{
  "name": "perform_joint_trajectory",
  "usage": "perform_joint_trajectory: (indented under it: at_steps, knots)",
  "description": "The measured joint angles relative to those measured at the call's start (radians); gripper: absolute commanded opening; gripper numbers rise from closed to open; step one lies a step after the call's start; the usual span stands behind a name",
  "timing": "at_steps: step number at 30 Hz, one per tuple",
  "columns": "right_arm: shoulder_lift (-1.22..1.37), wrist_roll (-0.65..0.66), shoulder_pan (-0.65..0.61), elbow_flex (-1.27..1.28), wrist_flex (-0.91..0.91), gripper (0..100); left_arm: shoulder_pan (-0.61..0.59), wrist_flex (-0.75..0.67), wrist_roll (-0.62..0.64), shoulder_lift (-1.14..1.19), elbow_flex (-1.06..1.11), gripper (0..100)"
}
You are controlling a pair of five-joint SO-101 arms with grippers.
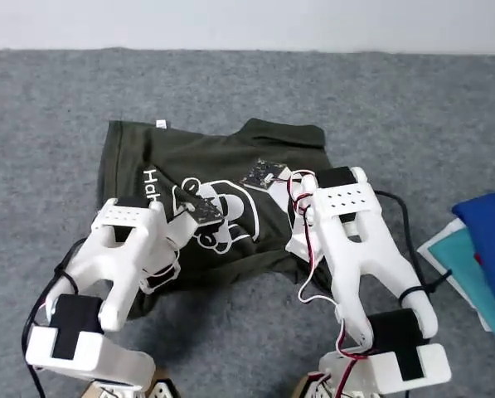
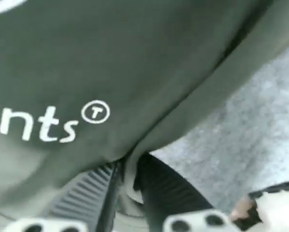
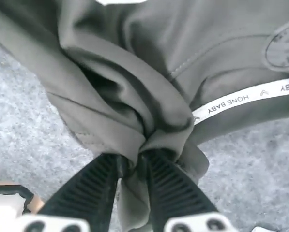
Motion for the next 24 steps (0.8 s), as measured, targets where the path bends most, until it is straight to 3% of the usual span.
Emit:
perform_joint_trajectory:
  at_steps: [5, 16, 19, 24]
  knots:
    - [0.000, 0.000, 0.000, -0.015, 0.028, 0.9, -0.002, 0.072, -0.021, 0.003, -0.064, 1]
    - [0.084, 0.000, 0.000, -0.250, 0.097, 0.9, -0.080, 0.183, -0.023, 0.005, -0.433, 1]
    - [0.173, 0.000, 0.002, -0.301, 0.078, 0.9, -0.083, 0.160, -0.023, 0.005, -0.443, 1]
    - [0.322, -0.060, 0.003, -0.483, 0.069, 0.9, -0.104, -0.014, -0.020, 0.009, -0.443, 1]
